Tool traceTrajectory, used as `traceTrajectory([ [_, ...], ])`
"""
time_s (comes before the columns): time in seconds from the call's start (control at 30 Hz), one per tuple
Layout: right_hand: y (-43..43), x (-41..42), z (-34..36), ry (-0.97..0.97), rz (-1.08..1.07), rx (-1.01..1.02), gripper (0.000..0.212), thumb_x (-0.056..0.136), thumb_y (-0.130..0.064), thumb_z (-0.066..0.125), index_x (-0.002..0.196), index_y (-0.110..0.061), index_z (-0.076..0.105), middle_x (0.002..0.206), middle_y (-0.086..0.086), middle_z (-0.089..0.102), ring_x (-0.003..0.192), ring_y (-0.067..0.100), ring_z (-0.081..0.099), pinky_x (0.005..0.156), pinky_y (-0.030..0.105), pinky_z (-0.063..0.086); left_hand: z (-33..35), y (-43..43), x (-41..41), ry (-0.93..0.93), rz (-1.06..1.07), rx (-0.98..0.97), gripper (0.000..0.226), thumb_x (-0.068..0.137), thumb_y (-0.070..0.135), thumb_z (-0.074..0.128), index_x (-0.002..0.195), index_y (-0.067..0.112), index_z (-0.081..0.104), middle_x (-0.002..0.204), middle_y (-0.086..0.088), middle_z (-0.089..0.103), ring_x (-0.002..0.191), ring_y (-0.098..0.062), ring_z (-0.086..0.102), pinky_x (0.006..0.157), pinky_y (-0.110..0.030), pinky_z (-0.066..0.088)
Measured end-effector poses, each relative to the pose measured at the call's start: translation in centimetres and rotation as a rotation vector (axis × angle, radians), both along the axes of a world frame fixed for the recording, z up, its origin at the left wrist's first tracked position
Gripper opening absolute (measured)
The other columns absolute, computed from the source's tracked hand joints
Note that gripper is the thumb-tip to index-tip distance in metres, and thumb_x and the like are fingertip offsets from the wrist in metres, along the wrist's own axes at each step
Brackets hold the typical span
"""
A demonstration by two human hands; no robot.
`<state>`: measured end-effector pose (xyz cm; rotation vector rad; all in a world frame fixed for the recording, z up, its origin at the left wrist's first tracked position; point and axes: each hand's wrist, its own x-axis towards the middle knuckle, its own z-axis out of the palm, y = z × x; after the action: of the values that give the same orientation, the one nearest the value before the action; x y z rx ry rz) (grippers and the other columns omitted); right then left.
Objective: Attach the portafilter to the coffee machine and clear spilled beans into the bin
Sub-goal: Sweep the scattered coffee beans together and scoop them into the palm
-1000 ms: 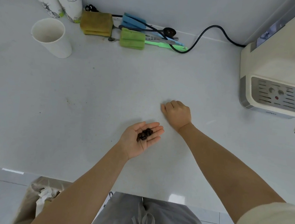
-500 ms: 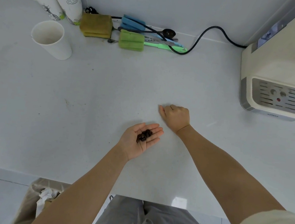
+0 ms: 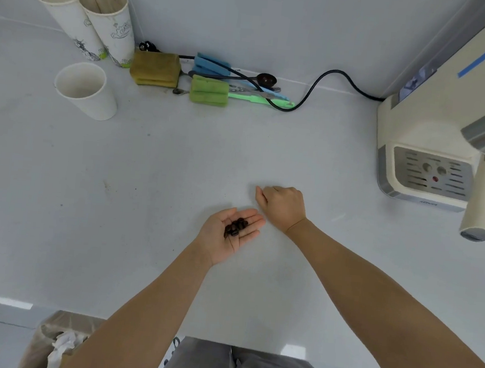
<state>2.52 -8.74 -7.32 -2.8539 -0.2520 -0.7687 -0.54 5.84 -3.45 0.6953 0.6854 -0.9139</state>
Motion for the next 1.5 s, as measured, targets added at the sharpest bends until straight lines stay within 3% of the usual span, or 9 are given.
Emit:
traceTrajectory([
  [0.1, 0.6, -0.4, 1.4, -0.027, 0.092, 0.043, 0.053, 0.082, -0.021, 0.045, 0.030, -0.010, 0.040, 0.024, 0.000, 0.037, 0.019, 0.016, 0.029, 0.033, 0.009, 0.018, 0.5, -0.8, 0.2, 0.002, 0.040, 0.022, 0.036, 0.097, 0.018, 0.035, 0.086, -0.004, 0.061, 0.093, -0.019, 0.065, 0.096, -0.030, 0.061, 0.097, -0.040, 0.044],
  [0.23, 1.5, -1.5, 2.7, -0.054, 0.161, 0.090, 0.074, 0.100, -0.030, 0.019, 0.034, -0.011, 0.044, 0.029, -0.001, 0.040, 0.022, 0.014, 0.034, 0.032, 0.010, 0.018, 1.0, -1.6, 0.4, -0.019, 0.050, -0.015, 0.030, 0.095, 0.012, 0.037, 0.082, 0.001, 0.061, 0.074, -0.013, 0.065, 0.070, -0.021, 0.066, 0.067, -0.034, 0.061],
  [0.4, 2.5, -2.7, 3.9, 0.020, 0.169, 0.076, 0.073, 0.101, -0.030, 0.016, 0.037, -0.011, 0.047, 0.032, -0.002, 0.042, 0.023, 0.013, 0.035, 0.037, 0.011, 0.014, 1.6, -2.5, -0.1, 0.008, 0.035, 0.009, 0.036, 0.092, 0.001, 0.029, 0.065, 0.008, 0.051, 0.045, -0.005, 0.058, 0.041, -0.012, 0.062, 0.042, -0.018, 0.052],
  [0.57, 2.8, -3.7, 4.5, 0.066, 0.157, 0.061, 0.055, 0.093, -0.022, 0.037, 0.040, -0.010, 0.048, 0.037, -0.001, 0.044, 0.023, 0.014, 0.034, 0.037, 0.010, 0.014, 1.2, -2.5, -0.5, -0.006, 0.038, 0.019, 0.031, 0.094, 0.004, 0.027, 0.078, 0.008, 0.053, 0.072, -0.006, 0.060, 0.059, -0.010, 0.065, 0.049, -0.016, 0.054],
  [0.73, 3.0, -5.0, 4.9, 0.229, 0.159, 0.162, 0.031, 0.079, -0.018, 0.044, 0.052, -0.008, 0.055, 0.048, 0.002, 0.052, 0.027, 0.016, 0.041, 0.035, 0.012, 0.018, 1.3, -2.2, -1.2, -0.045, 0.025, 0.044, 0.036, 0.095, 0.004, 0.027, 0.070, 0.007, 0.053, 0.044, -0.003, 0.063, 0.041, -0.009, 0.064, 0.041, -0.016, 0.052],
  [0.83, 1.9, -5.2, 5.8, 0.362, 0.050, 0.306, 0.030, 0.084, -0.022, 0.043, 0.085, -0.002, 0.065, 0.080, 0.010, 0.066, 0.052, 0.025, 0.061, 0.045, 0.022, 0.037, 1.2, -1.8, -1.5, -0.040, 0.054, -0.012, 0.032, 0.095, 0.009, 0.034, 0.084, 0.001, 0.062, 0.062, -0.013, 0.071, 0.066, -0.021, 0.070, 0.066, -0.032, 0.059],
  [0.93, -0.7, -4.7, 6.1, 0.597, -0.084, 0.262, 0.033, 0.089, -0.018, 0.049, 0.118, -0.004, 0.054, 0.116, 0.011, 0.058, 0.088, 0.030, 0.063, 0.071, 0.032, 0.046, 1.1, -1.0, -1.6, -0.019, 0.052, 0.000, 0.038, 0.098, 0.016, 0.031, 0.101, -0.009, 0.059, 0.088, -0.021, 0.067, 0.089, -0.028, 0.060, 0.099, -0.041, 0.042],
  [1.07, -2.6, -4.8, 5.8, 0.837, -0.113, 0.103, 0.048, 0.087, -0.022, 0.054, 0.131, -0.008, 0.040, 0.129, 0.009, 0.047, 0.101, 0.028, 0.058, 0.079, 0.032, 0.045, 0.9, 0.0, -1.9, -0.010, 0.046, -0.008, 0.040, 0.098, 0.016, 0.029, 0.091, -0.008, 0.060, 0.098, -0.021, 0.061, 0.091, -0.028, 0.059, 0.096, -0.041, 0.039],
  [1.5, -0.8, -3.4, 4.5, 1.013, -0.063, -0.037, 0.008, 0.089, -0.007, 0.046, 0.082, -0.009, 0.042, 0.089, 0.010, 0.042, 0.077, 0.022, 0.042, 0.065, 0.031, 0.034, 0.7, 1.8, -2.1, 0.007, 0.029, -0.055, 0.041, 0.099, 0.018, 0.027, 0.092, -0.007, 0.059, 0.104, -0.021, 0.060, 0.110, -0.029, 0.052, 0.096, -0.040, 0.039],
])
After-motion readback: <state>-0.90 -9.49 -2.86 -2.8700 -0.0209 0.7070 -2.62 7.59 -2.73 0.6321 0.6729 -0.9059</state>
